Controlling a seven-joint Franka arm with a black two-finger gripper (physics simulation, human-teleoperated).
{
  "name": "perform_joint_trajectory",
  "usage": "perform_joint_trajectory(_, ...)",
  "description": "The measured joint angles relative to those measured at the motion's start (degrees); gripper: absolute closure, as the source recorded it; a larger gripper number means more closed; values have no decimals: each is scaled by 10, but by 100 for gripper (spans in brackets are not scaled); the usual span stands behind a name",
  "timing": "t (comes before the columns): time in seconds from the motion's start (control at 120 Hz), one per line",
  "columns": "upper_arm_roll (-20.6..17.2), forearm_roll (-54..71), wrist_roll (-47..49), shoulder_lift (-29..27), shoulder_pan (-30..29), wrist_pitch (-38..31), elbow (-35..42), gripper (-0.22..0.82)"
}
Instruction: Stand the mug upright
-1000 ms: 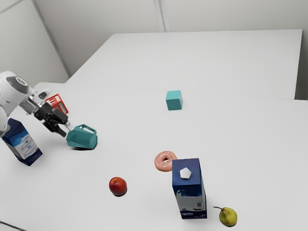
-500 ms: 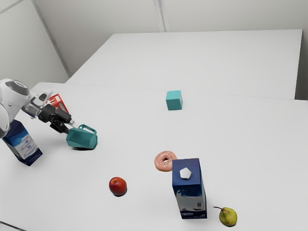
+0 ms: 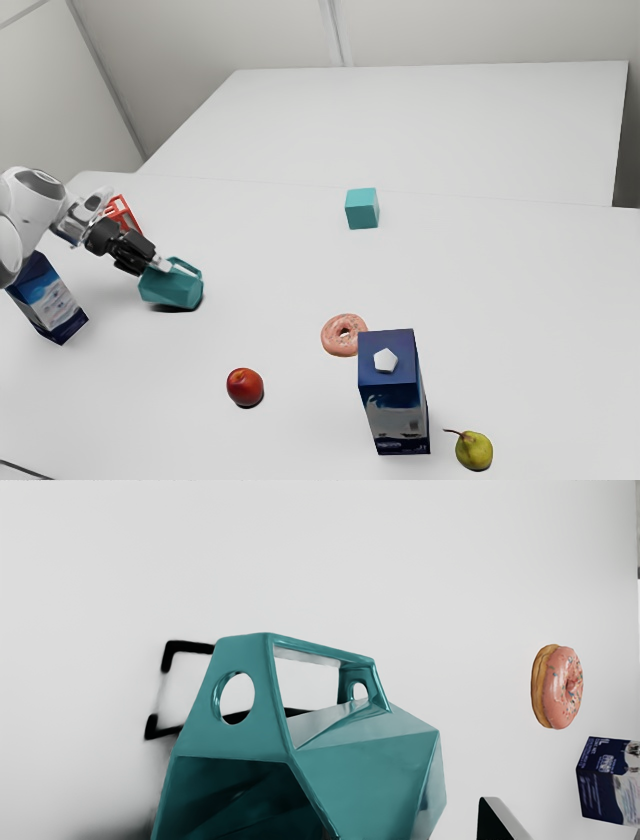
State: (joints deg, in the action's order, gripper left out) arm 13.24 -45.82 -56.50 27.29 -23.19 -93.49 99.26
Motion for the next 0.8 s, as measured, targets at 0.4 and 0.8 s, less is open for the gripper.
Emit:
perform_joint_trajectory(0.4,-1,-35,-1,-3,2,10,4,74)
perform_joint_trajectory(0.8,-9,-32,14,-43,40,-27,25,78)
